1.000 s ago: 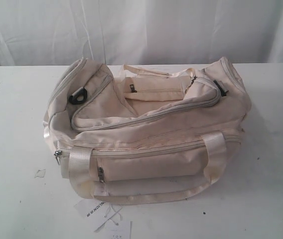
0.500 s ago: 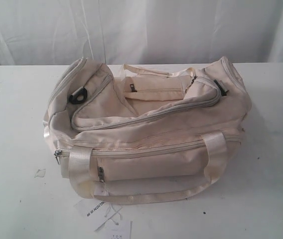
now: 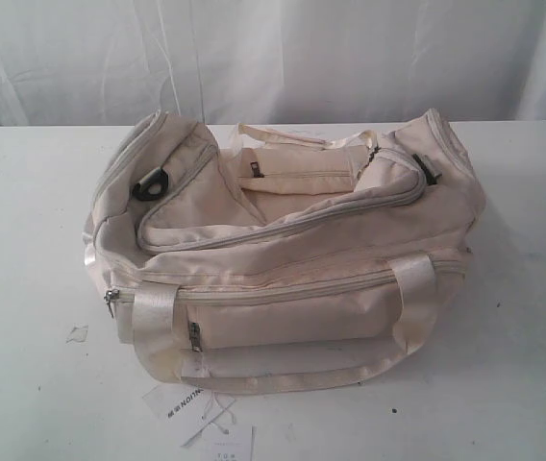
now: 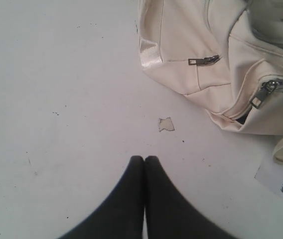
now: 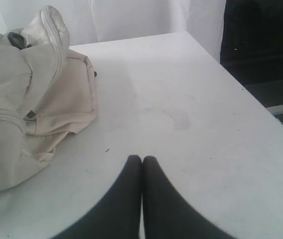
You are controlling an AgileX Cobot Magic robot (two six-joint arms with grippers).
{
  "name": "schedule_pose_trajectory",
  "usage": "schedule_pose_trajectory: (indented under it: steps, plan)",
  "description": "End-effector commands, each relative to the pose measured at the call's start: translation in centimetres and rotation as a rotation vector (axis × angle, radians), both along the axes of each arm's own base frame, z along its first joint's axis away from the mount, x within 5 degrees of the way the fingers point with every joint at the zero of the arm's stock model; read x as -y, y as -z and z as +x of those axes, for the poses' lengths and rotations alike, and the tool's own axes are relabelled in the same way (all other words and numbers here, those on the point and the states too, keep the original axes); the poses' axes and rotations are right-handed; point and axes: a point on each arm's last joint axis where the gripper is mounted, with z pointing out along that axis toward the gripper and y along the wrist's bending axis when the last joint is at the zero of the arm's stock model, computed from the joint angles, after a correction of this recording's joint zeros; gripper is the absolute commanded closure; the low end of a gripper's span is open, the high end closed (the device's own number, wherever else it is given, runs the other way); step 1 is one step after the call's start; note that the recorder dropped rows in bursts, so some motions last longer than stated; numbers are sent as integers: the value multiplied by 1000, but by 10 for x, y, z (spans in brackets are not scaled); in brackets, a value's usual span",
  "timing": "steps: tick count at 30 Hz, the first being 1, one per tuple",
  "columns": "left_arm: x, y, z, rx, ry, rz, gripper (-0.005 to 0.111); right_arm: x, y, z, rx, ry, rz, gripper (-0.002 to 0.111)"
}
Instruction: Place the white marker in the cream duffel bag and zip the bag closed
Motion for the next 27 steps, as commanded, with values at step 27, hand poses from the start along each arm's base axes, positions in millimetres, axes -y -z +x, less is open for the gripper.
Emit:
schedule_pose_trajectory:
  steps: [27]
  plan:
    - [-6, 13, -10, 24, -89, 4, 107, -1, 0, 0, 4, -8, 11, 108]
